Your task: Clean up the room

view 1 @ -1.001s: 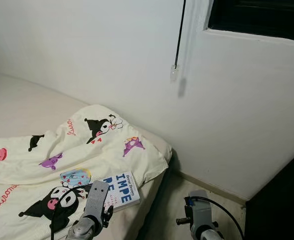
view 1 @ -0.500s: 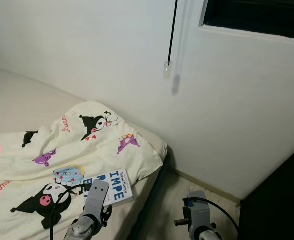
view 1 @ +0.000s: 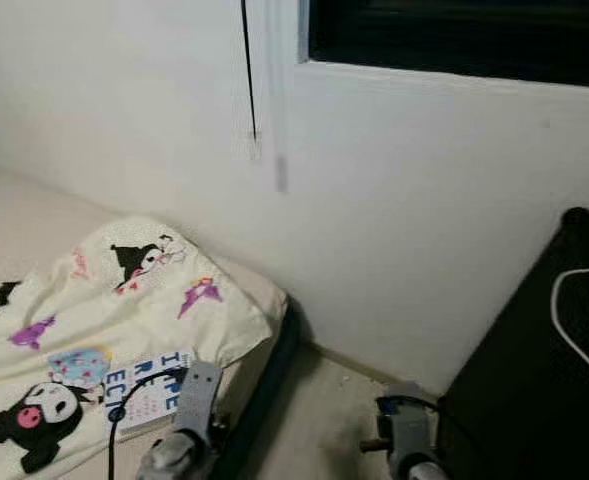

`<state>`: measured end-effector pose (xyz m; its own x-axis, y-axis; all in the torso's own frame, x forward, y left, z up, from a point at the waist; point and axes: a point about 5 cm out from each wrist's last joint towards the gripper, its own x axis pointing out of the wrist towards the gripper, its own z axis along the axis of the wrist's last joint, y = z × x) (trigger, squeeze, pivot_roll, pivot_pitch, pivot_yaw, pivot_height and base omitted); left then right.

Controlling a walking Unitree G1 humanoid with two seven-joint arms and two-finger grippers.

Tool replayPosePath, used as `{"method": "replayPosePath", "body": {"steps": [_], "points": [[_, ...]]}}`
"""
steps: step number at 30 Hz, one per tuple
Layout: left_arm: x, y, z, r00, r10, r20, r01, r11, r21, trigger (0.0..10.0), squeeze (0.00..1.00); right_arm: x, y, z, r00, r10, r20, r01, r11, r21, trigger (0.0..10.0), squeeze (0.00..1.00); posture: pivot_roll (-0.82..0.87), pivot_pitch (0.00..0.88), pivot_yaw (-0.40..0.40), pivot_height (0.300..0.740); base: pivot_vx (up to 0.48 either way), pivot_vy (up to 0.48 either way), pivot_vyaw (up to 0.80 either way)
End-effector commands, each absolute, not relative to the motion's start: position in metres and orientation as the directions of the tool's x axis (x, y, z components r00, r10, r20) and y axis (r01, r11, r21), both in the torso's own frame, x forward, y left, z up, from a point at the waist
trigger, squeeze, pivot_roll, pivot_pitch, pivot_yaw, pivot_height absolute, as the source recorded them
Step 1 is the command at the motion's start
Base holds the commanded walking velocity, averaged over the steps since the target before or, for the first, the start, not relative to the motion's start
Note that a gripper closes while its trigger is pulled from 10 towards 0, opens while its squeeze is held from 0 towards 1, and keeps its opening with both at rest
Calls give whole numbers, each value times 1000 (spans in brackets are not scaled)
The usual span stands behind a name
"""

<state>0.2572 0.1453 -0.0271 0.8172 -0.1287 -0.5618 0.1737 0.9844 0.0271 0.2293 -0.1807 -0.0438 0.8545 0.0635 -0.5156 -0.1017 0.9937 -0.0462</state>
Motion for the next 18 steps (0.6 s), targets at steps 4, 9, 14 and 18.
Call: {"method": "replayPosePath", "body": {"steps": [4, 9, 14, 18], "points": [[251, 156, -32, 809, -89, -581, 143, 988, 49, 10000, 0, 226, -175, -47, 845, 74, -530, -99, 995, -19, 10000, 0, 25, 146, 19, 729, 0, 0, 0], [251, 156, -32, 809, -89, -582, 144, 988, 49, 10000, 0, 227, -174, -47, 844, 76, -531, -102, 995, -20, 10000, 0, 26, 143, 19, 729, 0, 0, 0], [251, 155, -32, 809, -96, -580, 151, 987, 46, 10000, 0, 227, -174, -47, 843, 77, -532, -103, 994, -20, 10000, 0, 27, 140, 20, 729, 0, 0, 0], [249, 153, -32, 809, -108, -577, 161, 986, 40, 10000, 0, 227, -174, -47, 843, 82, -532, -120, 992, -37, 10000, 0, 24, 133, 18, 729, 0, 0, 0]]}}
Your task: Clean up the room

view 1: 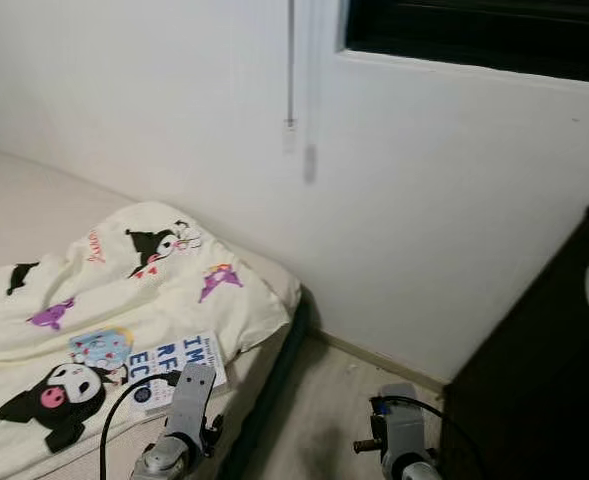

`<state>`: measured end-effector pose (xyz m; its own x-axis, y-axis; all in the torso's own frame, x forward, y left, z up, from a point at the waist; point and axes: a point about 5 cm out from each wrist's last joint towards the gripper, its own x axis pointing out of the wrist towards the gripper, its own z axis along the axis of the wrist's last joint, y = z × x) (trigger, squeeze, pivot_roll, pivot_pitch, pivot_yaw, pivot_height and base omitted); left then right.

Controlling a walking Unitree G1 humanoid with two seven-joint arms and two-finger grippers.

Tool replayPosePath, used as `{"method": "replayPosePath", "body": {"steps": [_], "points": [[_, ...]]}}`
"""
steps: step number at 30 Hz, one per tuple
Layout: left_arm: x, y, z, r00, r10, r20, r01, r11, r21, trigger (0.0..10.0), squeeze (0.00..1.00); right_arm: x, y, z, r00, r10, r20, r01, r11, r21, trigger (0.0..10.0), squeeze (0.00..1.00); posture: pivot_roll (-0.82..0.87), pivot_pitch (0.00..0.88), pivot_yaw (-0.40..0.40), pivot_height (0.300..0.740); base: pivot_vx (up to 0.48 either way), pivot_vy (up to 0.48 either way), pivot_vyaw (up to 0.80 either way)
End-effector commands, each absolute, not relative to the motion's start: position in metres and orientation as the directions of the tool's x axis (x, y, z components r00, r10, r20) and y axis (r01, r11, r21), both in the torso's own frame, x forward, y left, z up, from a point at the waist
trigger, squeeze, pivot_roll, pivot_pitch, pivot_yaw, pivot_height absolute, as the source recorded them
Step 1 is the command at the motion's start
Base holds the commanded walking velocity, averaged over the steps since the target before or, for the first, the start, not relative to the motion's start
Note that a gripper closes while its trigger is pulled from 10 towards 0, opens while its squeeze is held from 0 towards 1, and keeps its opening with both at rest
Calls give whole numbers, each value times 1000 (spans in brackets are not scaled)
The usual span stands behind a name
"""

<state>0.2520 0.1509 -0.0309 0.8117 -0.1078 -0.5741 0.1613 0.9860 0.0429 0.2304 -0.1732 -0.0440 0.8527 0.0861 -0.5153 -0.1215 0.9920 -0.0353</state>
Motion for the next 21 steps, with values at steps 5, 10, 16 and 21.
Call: {"method": "replayPosePath", "body": {"steps": [5, 10, 16, 21], "points": [[249, 153, -32, 814, -101, -572, 162, 985, 58, 10000, 0, 227, -175, -47, 841, 94, -533, -147, 987, -58, 10000, 0, 22, 131, 18, 729, 0, 0, 320], [249, 152, -33, 811, -105, -576, 162, 986, 48, 10000, 0, 228, -175, -46, 841, 98, -532, -154, 986, -61, 10000, 0, 21, 124, 17, 729, 0, 0, 800], [249, 151, -33, 808, -111, -578, 166, 985, 42, 10000, 0, 229, -174, -46, 841, 100, -532, -156, 986, -61, 10000, 0, 22, 122, 16, 729, 0, 0, 800], [250, 151, -33, 809, -112, -577, 168, 985, 45, 10000, 0, 229, -174, -46, 840, 101, -533, -156, 986, -60, 10000, 0, 24, 123, 17, 729, 0, 0, 800]]}}
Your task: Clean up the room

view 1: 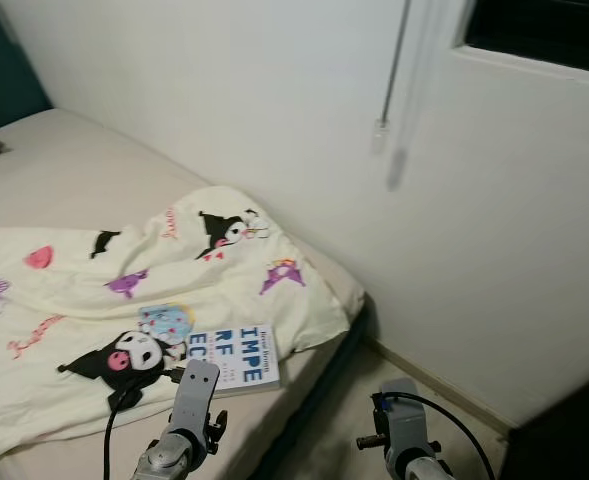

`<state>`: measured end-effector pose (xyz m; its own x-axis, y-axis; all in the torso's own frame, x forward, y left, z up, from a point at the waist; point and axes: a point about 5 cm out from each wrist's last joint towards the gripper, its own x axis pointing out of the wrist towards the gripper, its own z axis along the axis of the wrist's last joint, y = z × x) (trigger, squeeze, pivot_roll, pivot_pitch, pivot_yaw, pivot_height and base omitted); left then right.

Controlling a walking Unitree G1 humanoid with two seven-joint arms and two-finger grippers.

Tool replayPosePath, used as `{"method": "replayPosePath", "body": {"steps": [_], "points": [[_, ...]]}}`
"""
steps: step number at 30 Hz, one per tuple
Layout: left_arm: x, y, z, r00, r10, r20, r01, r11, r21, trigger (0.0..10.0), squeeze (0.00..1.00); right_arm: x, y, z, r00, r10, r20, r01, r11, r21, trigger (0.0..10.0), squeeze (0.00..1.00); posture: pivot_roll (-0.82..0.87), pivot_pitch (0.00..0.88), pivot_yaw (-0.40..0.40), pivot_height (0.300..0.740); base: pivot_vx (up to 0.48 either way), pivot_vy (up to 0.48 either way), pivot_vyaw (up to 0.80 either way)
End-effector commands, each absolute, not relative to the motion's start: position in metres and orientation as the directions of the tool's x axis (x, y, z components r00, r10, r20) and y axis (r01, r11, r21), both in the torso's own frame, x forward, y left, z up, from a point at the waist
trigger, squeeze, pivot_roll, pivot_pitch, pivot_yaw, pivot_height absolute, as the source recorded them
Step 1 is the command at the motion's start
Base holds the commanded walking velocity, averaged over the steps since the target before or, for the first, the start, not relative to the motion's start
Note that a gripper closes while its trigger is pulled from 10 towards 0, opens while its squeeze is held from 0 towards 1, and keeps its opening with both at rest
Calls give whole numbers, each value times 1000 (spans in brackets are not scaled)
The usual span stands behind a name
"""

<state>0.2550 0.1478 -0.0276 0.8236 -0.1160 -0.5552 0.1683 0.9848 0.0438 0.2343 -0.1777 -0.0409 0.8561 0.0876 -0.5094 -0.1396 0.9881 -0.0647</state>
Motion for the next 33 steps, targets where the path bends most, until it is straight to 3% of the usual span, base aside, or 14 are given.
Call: {"method": "replayPosePath", "body": {"steps": [1, 6, 24, 33], "points": [[250, 151, -33, 809, -112, -577, 168, 985, 45, 10000, 0, 229, -174, -46, 840, 101, -533, -156, 986, -60, 10000, 0, 24, 123, 17, 729, 0, 0, 800], [250, 151, -32, 810, -118, -575, 174, 984, 44, 10000, 0, 228, -173, -46, 839, 98, -535, -151, 987, -57, 10000, 0, 23, 123, 19, 729, 0, 0, 800], [253, 146, -30, 809, -148, -569, 212, 976, 48, 10000, 0, 225, -177, -49, 836, 65, -544, -102, 994, -37, 10000, 0, 23, 128, 27, 729, 0, 0, 0], [256, 147, -29, 812, -127, -569, 183, 982, 41, 10000, 0, 226, -176, -48, 837, 63, -543, -97, 995, -34, 10000, 0, 22, 133, 30, 729, 0, -391, 0]]}}
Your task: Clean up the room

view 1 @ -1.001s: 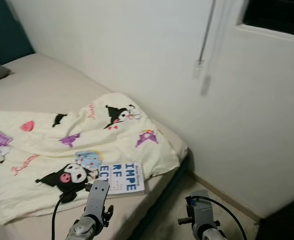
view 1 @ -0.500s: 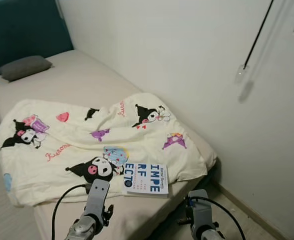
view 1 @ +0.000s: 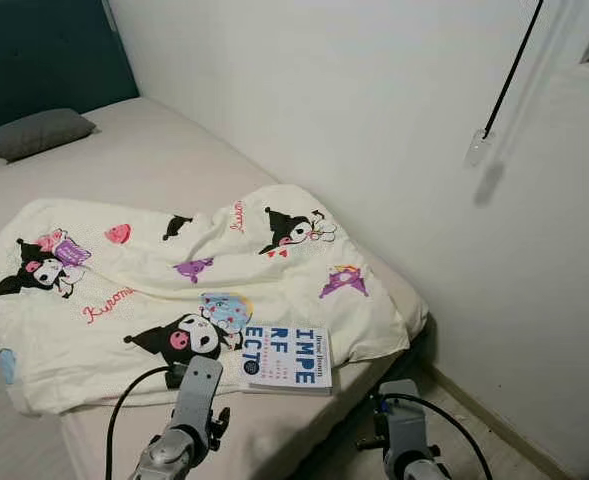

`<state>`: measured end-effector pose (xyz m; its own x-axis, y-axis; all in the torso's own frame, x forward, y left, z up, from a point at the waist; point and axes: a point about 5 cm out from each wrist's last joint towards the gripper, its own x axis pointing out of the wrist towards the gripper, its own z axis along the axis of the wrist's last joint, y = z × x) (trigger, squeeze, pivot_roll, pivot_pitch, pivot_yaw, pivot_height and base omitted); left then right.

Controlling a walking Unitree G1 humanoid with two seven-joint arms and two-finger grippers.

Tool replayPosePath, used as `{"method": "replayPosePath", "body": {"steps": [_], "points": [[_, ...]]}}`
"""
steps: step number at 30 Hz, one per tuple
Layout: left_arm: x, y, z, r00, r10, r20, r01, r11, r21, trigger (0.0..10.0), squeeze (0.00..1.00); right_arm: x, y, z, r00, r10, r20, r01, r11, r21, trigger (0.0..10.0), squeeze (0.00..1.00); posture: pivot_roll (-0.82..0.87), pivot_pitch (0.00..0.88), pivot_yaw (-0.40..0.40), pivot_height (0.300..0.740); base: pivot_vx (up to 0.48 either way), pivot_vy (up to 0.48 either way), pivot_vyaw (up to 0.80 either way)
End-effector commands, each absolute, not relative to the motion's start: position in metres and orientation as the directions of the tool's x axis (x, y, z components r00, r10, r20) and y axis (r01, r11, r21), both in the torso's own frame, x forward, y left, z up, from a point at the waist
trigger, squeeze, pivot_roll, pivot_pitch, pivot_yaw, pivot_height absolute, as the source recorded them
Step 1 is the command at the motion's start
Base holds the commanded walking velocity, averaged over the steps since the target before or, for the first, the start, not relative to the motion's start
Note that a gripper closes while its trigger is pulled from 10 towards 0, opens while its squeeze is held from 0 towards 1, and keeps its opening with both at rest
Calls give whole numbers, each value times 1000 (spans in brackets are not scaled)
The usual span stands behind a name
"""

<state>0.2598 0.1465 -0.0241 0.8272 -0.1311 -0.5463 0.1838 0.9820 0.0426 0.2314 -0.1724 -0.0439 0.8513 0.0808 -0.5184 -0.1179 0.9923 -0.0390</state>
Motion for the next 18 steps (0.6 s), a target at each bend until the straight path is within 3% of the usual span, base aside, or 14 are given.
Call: {"method": "replayPosePath", "body": {"steps": [1, 9, 11, 16, 18], "points": [[256, 147, -28, 814, -127, -567, 180, 983, 39, 10000, 0, 226, -176, -48, 838, 63, -543, -97, 995, -34, 10000, 0, 22, 133, 30, 729, 0, -439, 0], [256, 148, -29, 809, -110, -577, 140, 990, 6, 10000, 0, 226, -176, -48, 839, 63, -541, -97, 995, -35, 10000, 0, 20, 134, 29, 729, 0, -438, 0], [256, 149, -30, 801, -102, -590, 96, 995, -42, 10000, 0, 226, -177, -48, 839, 62, -541, -96, 995, -35, 10000, 0, 19, 135, 28, 729, 0, 0, 0], [256, 151, -29, 804, -105, -585, 112, 993, -24, 10000, 0, 226, -177, -48, 840, 64, -539, -99, 994, -36, 10000, 0, 20, 137, 26, 729, 0, 480, 0], [256, 152, -28, 816, -96, -570, 101, 995, -24, 10000, 0, 227, -177, -47, 840, 65, -539, -99, 994, -35, 10000, 0, 20, 136, 25, 729, 0, 0, 0]]}}
